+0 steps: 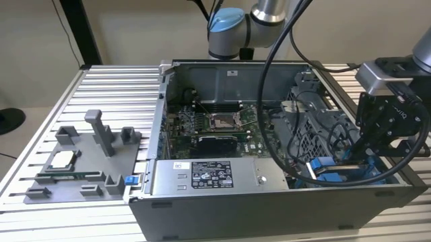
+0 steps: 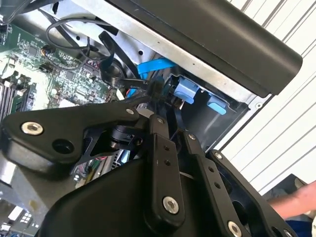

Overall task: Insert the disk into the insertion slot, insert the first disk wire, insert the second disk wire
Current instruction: 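Insert the first disk wire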

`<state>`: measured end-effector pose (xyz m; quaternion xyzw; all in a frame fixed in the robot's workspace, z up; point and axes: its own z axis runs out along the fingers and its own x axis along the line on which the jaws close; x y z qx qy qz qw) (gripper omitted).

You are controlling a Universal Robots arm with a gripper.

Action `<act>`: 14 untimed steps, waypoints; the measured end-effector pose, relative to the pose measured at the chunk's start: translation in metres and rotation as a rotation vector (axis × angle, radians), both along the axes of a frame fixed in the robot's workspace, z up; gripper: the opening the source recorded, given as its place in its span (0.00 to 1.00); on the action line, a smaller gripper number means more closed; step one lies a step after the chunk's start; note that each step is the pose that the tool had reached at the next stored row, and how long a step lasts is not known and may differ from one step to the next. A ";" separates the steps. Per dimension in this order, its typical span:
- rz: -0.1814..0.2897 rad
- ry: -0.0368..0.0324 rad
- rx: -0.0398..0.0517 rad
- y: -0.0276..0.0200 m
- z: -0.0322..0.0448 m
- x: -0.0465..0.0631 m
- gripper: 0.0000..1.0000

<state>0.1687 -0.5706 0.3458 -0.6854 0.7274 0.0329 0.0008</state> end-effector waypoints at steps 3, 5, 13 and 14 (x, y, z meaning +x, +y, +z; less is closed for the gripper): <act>-0.015 0.0000 0.0003 0.0000 -0.0021 0.000 0.00; -0.023 0.0000 0.0004 0.0000 -0.0037 0.000 0.00; -0.043 0.0001 0.0032 0.0000 -0.0101 0.000 0.00; -0.045 0.0000 0.0040 0.0000 -0.0110 0.000 0.00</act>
